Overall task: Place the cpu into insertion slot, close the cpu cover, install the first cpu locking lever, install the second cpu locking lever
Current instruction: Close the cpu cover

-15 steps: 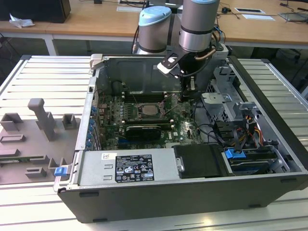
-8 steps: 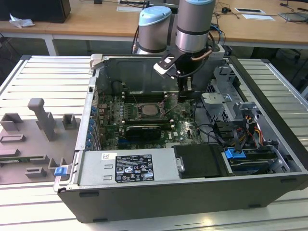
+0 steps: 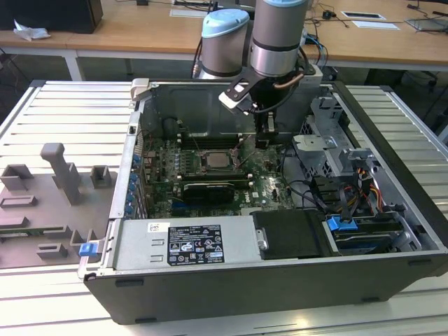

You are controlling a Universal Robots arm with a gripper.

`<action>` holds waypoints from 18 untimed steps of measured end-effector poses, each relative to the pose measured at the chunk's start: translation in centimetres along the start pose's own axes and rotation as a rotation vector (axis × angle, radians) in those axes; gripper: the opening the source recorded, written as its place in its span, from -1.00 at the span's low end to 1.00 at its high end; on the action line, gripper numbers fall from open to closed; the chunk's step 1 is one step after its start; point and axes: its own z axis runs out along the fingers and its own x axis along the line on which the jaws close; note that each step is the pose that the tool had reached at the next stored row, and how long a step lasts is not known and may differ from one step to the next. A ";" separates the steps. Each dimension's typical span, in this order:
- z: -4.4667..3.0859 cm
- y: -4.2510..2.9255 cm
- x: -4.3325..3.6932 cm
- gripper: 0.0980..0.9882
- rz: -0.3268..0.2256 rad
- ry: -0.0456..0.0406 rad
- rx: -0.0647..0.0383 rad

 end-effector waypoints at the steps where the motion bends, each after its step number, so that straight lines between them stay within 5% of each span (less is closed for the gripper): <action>1: 0.03 -0.03 0.00 -0.98 0.000 0.0015 0.000; 18: 0.67 -0.26 0.00 -0.98 0.001 0.0237 0.003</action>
